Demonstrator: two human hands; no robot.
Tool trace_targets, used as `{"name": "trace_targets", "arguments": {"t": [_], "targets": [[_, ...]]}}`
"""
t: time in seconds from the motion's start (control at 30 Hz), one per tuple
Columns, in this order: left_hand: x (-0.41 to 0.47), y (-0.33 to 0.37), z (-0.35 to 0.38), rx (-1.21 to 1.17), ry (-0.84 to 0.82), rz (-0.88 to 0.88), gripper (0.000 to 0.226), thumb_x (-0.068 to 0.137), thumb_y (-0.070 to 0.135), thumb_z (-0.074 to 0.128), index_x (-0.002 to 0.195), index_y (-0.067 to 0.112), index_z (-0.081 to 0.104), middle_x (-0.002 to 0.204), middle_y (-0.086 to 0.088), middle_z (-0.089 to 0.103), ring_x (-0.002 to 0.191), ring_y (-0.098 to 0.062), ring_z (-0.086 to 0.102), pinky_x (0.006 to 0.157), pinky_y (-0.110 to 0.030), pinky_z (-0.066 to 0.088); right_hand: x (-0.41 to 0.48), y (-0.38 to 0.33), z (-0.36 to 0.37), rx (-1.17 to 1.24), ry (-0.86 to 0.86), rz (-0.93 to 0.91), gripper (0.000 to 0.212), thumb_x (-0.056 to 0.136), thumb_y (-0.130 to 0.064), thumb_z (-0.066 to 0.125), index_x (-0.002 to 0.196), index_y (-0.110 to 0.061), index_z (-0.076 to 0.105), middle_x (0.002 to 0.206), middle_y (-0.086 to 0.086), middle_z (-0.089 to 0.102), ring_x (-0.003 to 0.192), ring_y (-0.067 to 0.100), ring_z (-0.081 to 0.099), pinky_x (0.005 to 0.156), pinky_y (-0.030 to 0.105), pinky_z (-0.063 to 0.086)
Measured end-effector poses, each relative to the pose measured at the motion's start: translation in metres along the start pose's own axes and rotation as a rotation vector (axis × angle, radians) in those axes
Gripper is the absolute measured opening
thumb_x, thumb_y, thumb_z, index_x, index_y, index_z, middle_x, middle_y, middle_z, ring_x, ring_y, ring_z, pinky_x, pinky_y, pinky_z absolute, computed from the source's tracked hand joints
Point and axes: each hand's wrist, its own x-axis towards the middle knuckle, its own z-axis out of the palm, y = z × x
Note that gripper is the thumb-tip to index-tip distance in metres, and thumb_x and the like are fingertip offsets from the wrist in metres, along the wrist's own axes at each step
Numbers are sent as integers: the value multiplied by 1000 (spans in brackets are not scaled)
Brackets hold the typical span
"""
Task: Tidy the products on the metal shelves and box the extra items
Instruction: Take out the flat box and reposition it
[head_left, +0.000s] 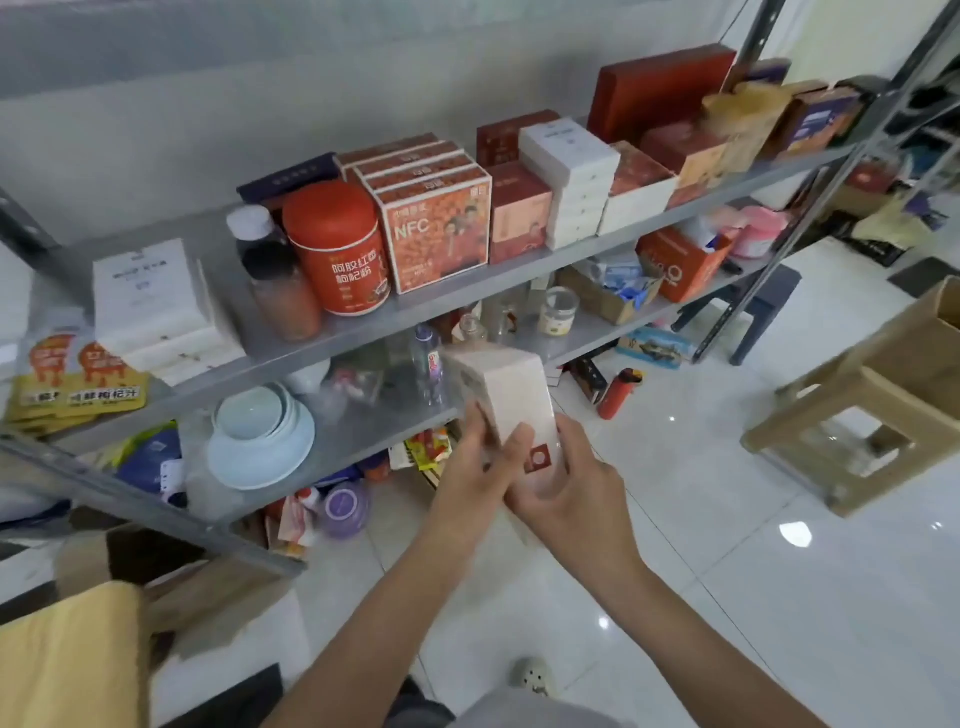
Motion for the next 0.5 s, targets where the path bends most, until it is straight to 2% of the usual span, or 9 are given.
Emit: {"name": "trace_targets", "arguments": {"t": [0.07, 0.13, 0.2, 0.23, 0.27, 0.3, 0.37, 0.43, 0.5], "targets": [[2, 0, 20, -82, 74, -33, 89, 66, 66, 75, 138, 21, 49, 122, -4, 67, 111, -22, 65, 96, -42, 53, -14, 12, -19, 8, -101, -84, 73, 83, -39, 70, 147, -24, 37, 106, -8, 70, 88, 12, 67, 75, 25, 54], [1, 0, 33, -153, 128, -87, 84, 59, 64, 77, 128, 22, 57, 113, -2, 71, 105, -24, 68, 92, -48, 54, -30, 21, -34, -2, -159, -165, 73, 88, -38, 65, 151, -24, 31, 128, -11, 61, 106, -1, 57, 86, 11, 46], [-2, -1, 42, -164, 173, -114, 71, 60, 68, 79, 115, 26, 65, 104, 4, 75, 97, -22, 71, 88, -48, 56, -38, 31, -48, -1, -155, -246, 68, 91, -44, 59, 149, -23, 33, 141, -18, 46, 122, -21, 33, 101, 1, 28], [-4, -1, 46, -169, 187, -120, 67, 59, 70, 76, 109, 27, 67, 101, 6, 75, 95, -22, 72, 86, -46, 57, -39, 37, -55, -14, -147, -293, 66, 92, -50, 54, 149, -23, 33, 144, -17, 40, 127, -23, 24, 111, 9, 22], [-5, 0, 49, -180, 200, -134, 66, 57, 69, 71, 108, 27, 68, 101, 6, 76, 95, -22, 72, 86, -45, 57, -40, 45, -60, -40, -151, -348, 67, 93, -57, 47, 148, -23, 33, 147, -14, 37, 134, -17, 22, 118, 23, 21], [-6, 0, 50, -195, 207, -149, 66, 58, 68, 67, 110, 26, 68, 103, 4, 75, 96, -23, 72, 88, -47, 56, -40, 53, -65, -87, -182, -411, 69, 94, -63, 40, 149, -23, 30, 152, -10, 33, 141, -7, 20, 120, 38, 18], [-8, 0, 47, -272, 171, -186, 67, 65, 65, 62, 117, 24, 66, 110, 0, 74, 100, -24, 71, 94, -51, 53, -40, 67, -71, -260, -256, -562, 80, 91, -69, 36, 154, -23, 20, 161, -3, 18, 149, 10, 9, 117, 58, 13], [-12, -3, 40, -378, 52, -204, 71, 67, 67, 60, 126, 27, 61, 120, -3, 70, 108, -26, 68, 100, -55, 48, -41, 81, -71, -420, -249, -689, 90, 87, -68, 47, 156, -23, 10, 164, 1, 10, 151, 18, 7, 111, 69, 19], [-15, -6, 32, -470, -49, -234, 84, 65, 71, 61, 137, 29, 53, 131, -6, 64, 117, -31, 62, 103, -60, 43, -41, 90, -70, -484, -187, -770, 94, 84, -59, 61, 155, -27, 8, 163, 1, 10, 150, 22, 9, 106, 73, 24]]}}
